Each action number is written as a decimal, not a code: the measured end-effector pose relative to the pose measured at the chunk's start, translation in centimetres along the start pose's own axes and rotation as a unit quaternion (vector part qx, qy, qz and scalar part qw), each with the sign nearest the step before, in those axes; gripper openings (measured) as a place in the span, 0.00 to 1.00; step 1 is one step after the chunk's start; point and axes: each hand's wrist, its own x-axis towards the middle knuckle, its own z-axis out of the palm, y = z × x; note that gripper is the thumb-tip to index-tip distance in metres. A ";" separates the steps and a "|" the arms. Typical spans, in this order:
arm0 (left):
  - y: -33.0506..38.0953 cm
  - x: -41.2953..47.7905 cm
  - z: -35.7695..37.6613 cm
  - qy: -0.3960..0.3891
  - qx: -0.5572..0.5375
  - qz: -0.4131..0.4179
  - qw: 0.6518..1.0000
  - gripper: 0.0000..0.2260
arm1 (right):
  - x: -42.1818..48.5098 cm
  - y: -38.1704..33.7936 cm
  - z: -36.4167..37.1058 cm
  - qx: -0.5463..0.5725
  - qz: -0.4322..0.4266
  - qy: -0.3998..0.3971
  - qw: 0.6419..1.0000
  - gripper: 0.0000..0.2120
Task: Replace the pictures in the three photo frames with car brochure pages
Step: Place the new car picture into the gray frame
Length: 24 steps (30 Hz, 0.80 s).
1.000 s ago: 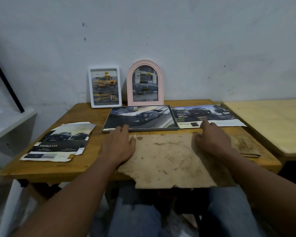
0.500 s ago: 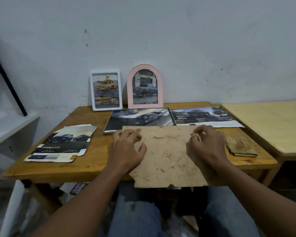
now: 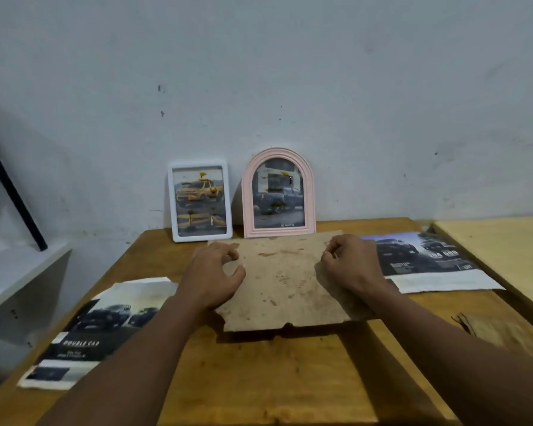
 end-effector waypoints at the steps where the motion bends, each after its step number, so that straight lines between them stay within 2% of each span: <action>1: -0.4 1.0 0.2 -0.009 -0.006 -0.008 1.000 0.16 | 1.1 0.0 0.8 -0.009 0.006 -0.005 1.000 0.05; 5: -1.9 4.4 1.4 -0.028 -0.025 -0.020 0.999 0.14 | 4.6 0.0 3.4 -0.023 0.025 -0.024 0.999 0.05; 9: -3.1 5.1 2.9 -0.069 -0.025 -0.031 0.997 0.18 | 4.8 0.5 4.8 -0.051 0.022 -0.037 0.998 0.04; 13: -3.6 4.4 4.0 -0.051 -0.020 -0.026 0.998 0.20 | 3.9 0.3 5.3 -0.093 0.007 -0.032 0.995 0.07; 19: -4.0 4.2 4.1 -0.077 -0.059 -0.070 0.993 0.21 | 4.1 0.3 5.3 -0.109 -0.014 -0.047 0.993 0.08; 22: -3.8 4.2 4.3 -0.017 -0.120 -0.088 0.989 0.16 | 4.3 0.5 4.7 -0.084 -0.018 -0.095 0.992 0.08; 24: -3.8 4.1 4.3 0.033 -0.111 -0.092 0.989 0.15 | 4.0 0.8 4.5 -0.094 -0.029 -0.110 0.989 0.09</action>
